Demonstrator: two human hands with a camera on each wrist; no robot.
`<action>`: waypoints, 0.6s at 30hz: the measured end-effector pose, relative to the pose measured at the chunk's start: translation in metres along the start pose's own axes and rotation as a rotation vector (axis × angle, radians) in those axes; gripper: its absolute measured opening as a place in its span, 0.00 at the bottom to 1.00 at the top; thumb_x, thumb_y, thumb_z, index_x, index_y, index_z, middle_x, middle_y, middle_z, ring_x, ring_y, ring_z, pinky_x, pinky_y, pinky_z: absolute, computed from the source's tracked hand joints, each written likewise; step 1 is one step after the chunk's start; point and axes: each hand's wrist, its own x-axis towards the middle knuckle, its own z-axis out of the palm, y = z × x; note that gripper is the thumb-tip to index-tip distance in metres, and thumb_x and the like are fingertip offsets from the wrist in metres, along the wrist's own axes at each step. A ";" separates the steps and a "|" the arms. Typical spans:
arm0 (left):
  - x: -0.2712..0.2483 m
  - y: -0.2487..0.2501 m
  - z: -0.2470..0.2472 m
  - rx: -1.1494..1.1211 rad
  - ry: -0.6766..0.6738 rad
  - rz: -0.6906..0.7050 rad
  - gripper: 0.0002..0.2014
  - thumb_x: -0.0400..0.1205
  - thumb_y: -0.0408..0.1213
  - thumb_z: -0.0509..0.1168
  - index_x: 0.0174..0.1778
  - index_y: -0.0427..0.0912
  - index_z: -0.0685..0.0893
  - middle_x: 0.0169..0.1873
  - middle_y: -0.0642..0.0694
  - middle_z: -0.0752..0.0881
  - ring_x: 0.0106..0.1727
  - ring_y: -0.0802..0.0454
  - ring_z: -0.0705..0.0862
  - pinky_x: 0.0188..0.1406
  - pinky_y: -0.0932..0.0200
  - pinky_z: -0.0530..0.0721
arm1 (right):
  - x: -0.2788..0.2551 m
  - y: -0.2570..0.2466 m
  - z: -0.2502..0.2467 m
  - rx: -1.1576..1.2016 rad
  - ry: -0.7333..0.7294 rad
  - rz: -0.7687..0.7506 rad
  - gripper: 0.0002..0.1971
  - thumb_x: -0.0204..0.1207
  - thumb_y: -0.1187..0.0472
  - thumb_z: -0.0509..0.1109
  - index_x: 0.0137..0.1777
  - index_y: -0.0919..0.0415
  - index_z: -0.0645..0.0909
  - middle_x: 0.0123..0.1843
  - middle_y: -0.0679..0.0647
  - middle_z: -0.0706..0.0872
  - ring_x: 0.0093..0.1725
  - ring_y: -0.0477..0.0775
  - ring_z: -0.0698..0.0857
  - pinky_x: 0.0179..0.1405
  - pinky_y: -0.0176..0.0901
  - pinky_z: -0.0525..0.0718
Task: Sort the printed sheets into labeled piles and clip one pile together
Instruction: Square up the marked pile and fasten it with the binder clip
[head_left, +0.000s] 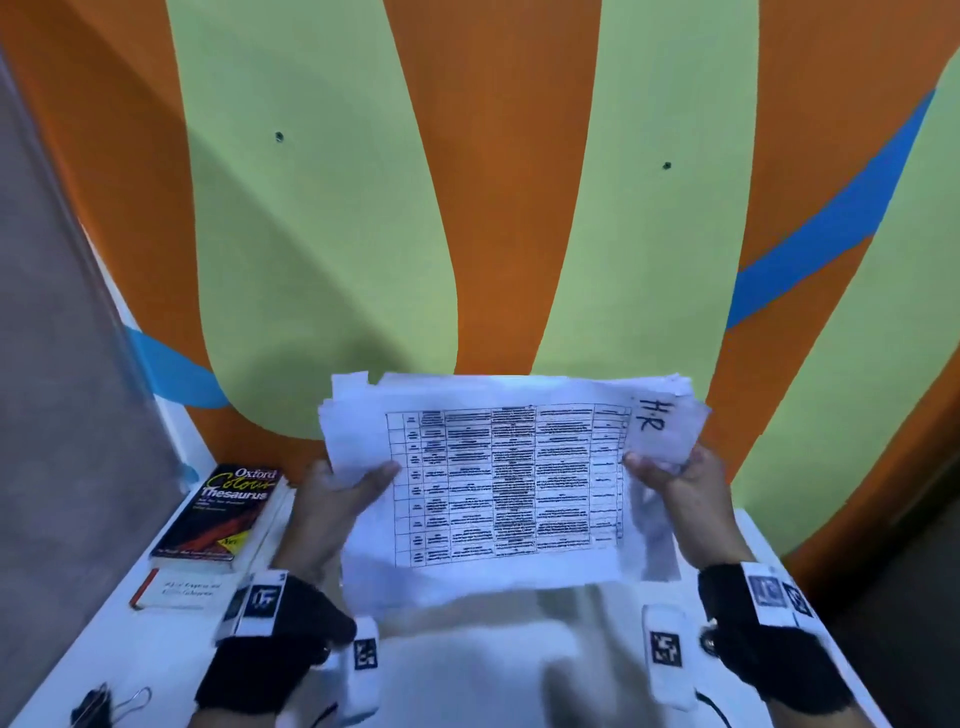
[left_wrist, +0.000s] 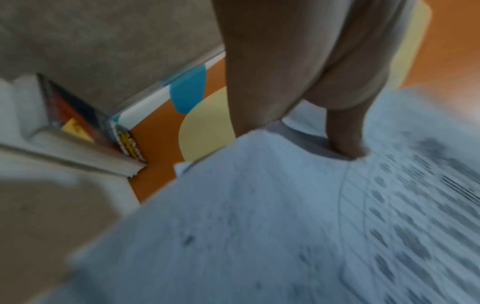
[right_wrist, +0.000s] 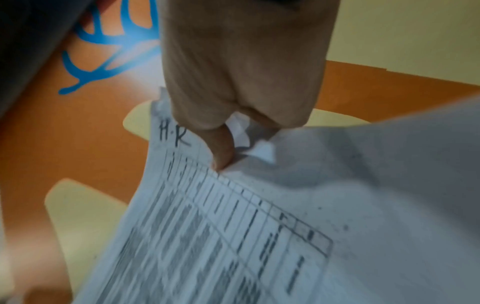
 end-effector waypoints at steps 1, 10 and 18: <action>0.001 -0.001 0.005 -0.027 0.047 0.029 0.11 0.70 0.41 0.79 0.47 0.46 0.91 0.48 0.46 0.92 0.53 0.47 0.90 0.61 0.42 0.83 | -0.003 0.005 0.002 0.007 0.038 0.009 0.12 0.70 0.76 0.73 0.51 0.63 0.86 0.40 0.40 0.93 0.41 0.41 0.90 0.39 0.32 0.85; -0.013 -0.056 0.021 0.095 0.115 -0.084 0.19 0.68 0.36 0.80 0.53 0.43 0.86 0.48 0.48 0.92 0.51 0.49 0.90 0.57 0.39 0.85 | -0.052 0.055 0.013 -0.149 0.091 0.093 0.25 0.69 0.69 0.78 0.63 0.59 0.72 0.56 0.49 0.84 0.52 0.33 0.84 0.53 0.33 0.82; -0.011 -0.068 0.035 0.068 0.145 -0.120 0.34 0.60 0.47 0.84 0.60 0.44 0.82 0.56 0.47 0.89 0.58 0.46 0.86 0.62 0.37 0.82 | -0.048 0.067 0.002 -0.188 0.150 0.039 0.44 0.71 0.80 0.69 0.82 0.56 0.52 0.79 0.36 0.60 0.71 0.14 0.58 0.65 0.11 0.60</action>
